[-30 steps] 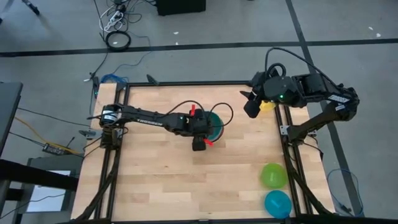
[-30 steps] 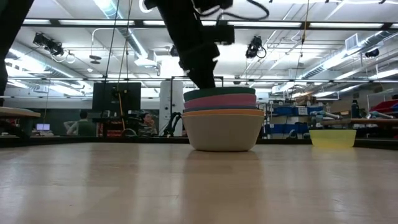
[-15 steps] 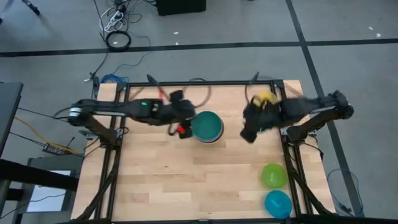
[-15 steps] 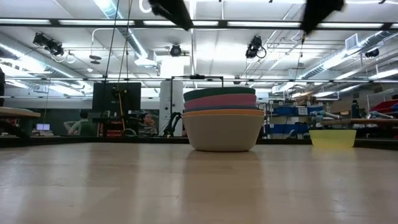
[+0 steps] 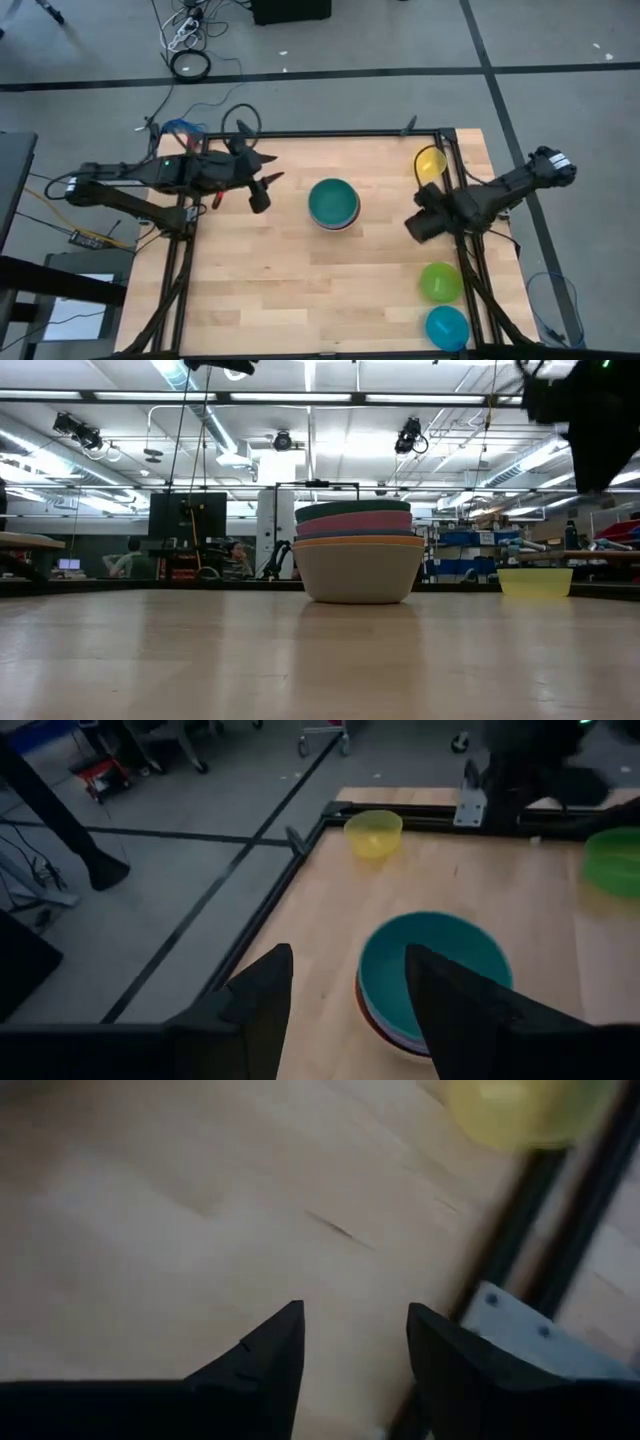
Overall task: Nest bowls inside each other
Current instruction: Stack the yellow bowl on the green bowl
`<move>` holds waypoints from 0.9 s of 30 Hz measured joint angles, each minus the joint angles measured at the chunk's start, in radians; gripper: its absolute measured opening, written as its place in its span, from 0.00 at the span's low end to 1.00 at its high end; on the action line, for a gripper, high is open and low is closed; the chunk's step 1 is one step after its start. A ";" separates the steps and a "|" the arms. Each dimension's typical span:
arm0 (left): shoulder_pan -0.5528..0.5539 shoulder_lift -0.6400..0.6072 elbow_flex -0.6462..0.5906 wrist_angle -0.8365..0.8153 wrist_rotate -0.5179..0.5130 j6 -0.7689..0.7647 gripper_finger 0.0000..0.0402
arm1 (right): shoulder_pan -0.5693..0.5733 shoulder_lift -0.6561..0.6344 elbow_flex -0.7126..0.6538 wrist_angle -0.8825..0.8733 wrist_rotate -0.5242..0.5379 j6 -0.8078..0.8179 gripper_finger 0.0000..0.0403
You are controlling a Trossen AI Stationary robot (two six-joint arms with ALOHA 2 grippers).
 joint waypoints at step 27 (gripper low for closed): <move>-0.033 -0.001 -0.077 0.001 0.032 -0.054 0.50 | -1.003 0.267 -0.060 0.480 -0.154 -0.900 0.43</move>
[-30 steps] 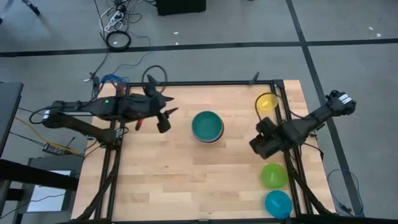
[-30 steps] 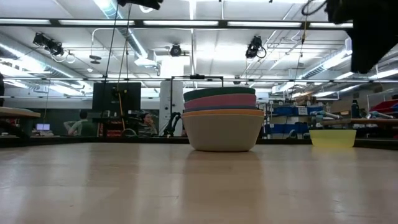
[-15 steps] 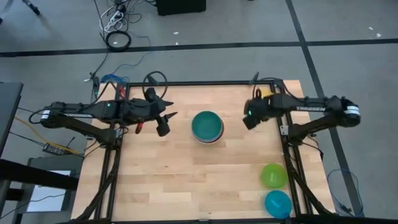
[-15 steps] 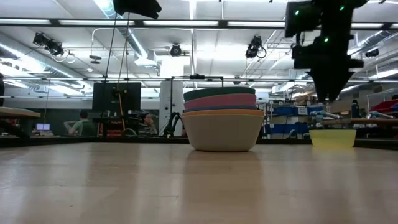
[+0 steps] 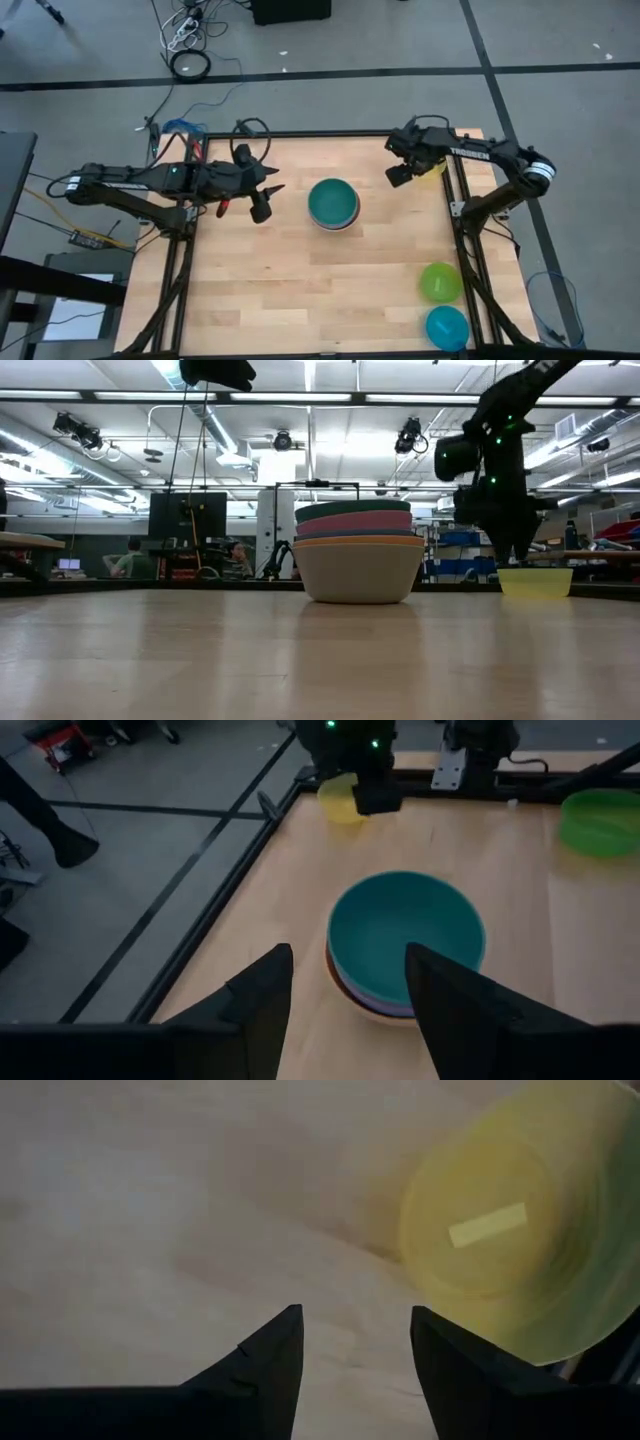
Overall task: Nest bowls inside each other
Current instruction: Stack the yellow bowl on the green bowl
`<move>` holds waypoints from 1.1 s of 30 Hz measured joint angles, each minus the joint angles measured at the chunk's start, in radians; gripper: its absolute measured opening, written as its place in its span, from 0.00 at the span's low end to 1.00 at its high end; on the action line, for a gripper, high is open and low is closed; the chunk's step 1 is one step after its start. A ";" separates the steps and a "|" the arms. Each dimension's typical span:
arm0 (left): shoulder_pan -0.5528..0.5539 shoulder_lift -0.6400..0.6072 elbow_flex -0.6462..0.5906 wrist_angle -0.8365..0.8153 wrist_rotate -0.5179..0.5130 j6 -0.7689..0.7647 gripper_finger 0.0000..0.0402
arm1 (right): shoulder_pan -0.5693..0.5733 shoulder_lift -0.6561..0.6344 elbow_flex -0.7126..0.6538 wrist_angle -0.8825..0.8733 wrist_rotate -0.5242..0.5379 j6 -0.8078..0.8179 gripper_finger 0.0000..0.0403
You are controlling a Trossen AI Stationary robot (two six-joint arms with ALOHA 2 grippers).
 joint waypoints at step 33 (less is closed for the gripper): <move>-0.046 0.000 0.000 -0.068 -0.016 -0.053 0.50 | -0.149 0.049 -0.080 0.102 -0.138 -0.095 0.18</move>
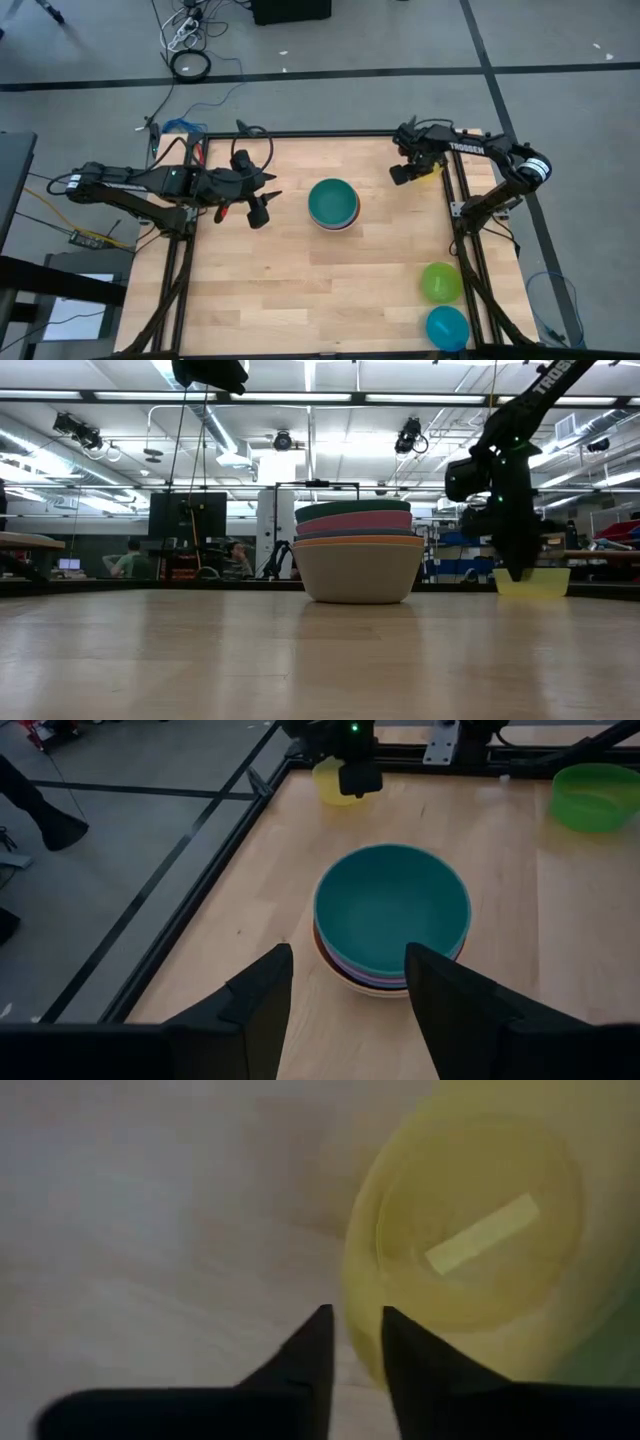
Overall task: Nest bowls inside each other
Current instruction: Stack the yellow bowl on the green bowl
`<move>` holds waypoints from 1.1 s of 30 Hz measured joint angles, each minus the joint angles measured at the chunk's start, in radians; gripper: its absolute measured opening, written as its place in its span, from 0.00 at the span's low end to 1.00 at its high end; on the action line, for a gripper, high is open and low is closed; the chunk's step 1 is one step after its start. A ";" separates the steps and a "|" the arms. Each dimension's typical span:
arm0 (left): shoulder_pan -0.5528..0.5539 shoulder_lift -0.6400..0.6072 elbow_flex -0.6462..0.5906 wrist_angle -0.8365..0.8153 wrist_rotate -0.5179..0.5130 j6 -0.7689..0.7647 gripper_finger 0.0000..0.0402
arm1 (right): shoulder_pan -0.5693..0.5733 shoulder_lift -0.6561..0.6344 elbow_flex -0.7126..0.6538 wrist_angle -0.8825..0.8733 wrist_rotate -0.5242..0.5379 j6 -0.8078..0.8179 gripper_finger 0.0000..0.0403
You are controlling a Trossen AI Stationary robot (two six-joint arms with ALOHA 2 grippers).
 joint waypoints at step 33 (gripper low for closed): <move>0.004 0.000 0.000 -0.002 -0.087 -0.020 0.50 | 0.791 0.130 0.642 0.055 -0.062 0.059 0.00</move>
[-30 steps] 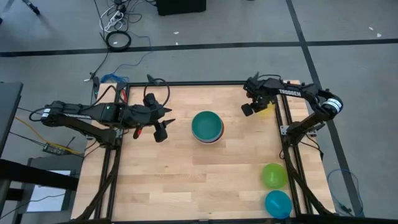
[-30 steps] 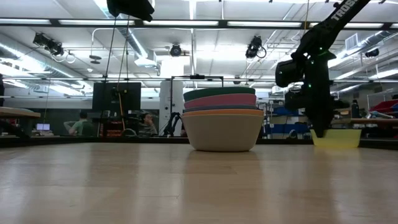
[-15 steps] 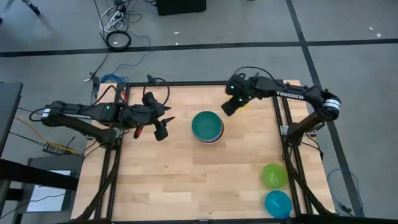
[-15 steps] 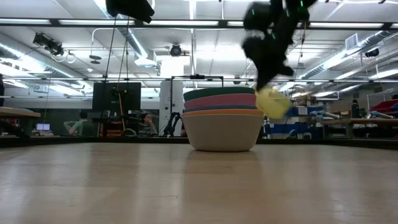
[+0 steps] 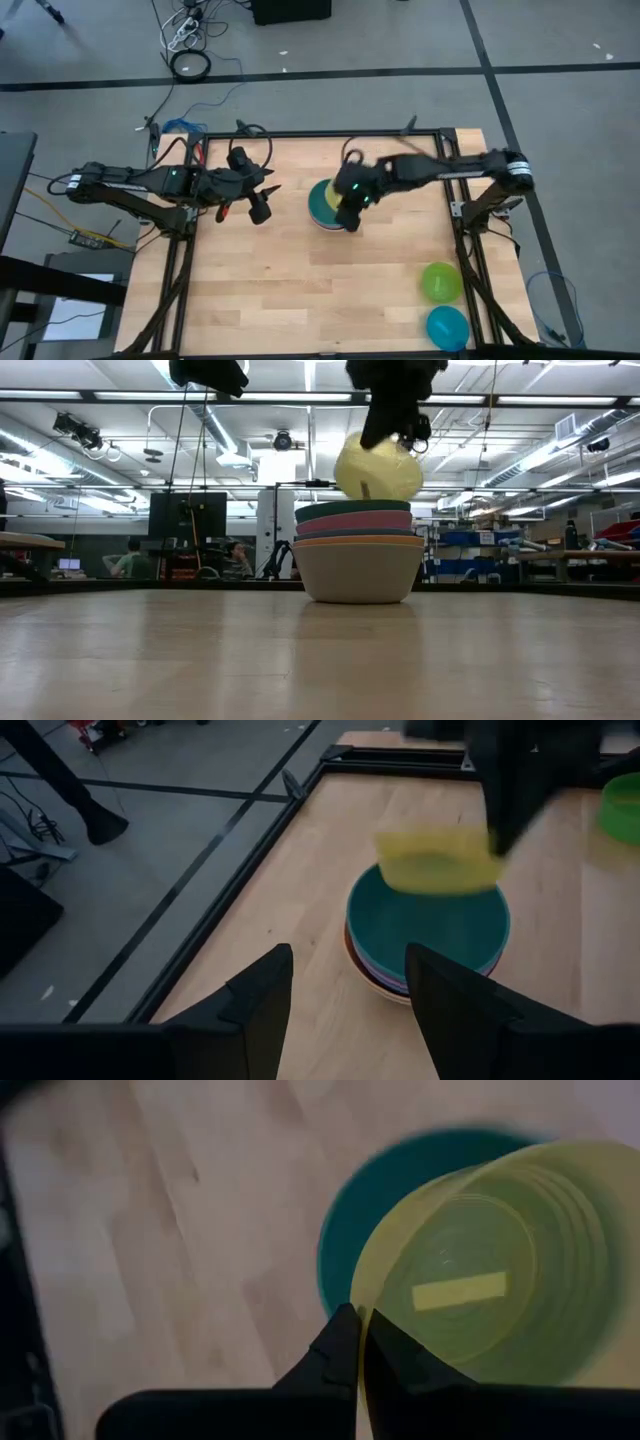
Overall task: Nest bowls inside each other
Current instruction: Stack the yellow bowl on the green bowl, then stack the light green bowl on the yellow bowl
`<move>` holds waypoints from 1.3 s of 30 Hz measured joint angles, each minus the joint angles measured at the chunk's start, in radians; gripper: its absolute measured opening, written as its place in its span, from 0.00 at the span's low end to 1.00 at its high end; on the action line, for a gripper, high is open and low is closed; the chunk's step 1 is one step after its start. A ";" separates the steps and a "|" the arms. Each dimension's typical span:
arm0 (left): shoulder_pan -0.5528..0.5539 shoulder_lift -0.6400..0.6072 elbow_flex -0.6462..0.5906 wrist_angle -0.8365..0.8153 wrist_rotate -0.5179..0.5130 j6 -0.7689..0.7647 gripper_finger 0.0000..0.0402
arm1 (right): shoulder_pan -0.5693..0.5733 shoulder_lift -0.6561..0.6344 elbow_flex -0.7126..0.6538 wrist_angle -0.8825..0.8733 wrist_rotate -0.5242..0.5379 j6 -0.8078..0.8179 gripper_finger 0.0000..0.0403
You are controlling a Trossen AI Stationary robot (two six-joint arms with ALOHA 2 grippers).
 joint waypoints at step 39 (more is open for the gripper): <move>0.000 0.000 0.000 -0.067 -0.013 -0.054 0.50 | 0.366 -0.073 -0.007 -0.446 0.226 0.604 0.40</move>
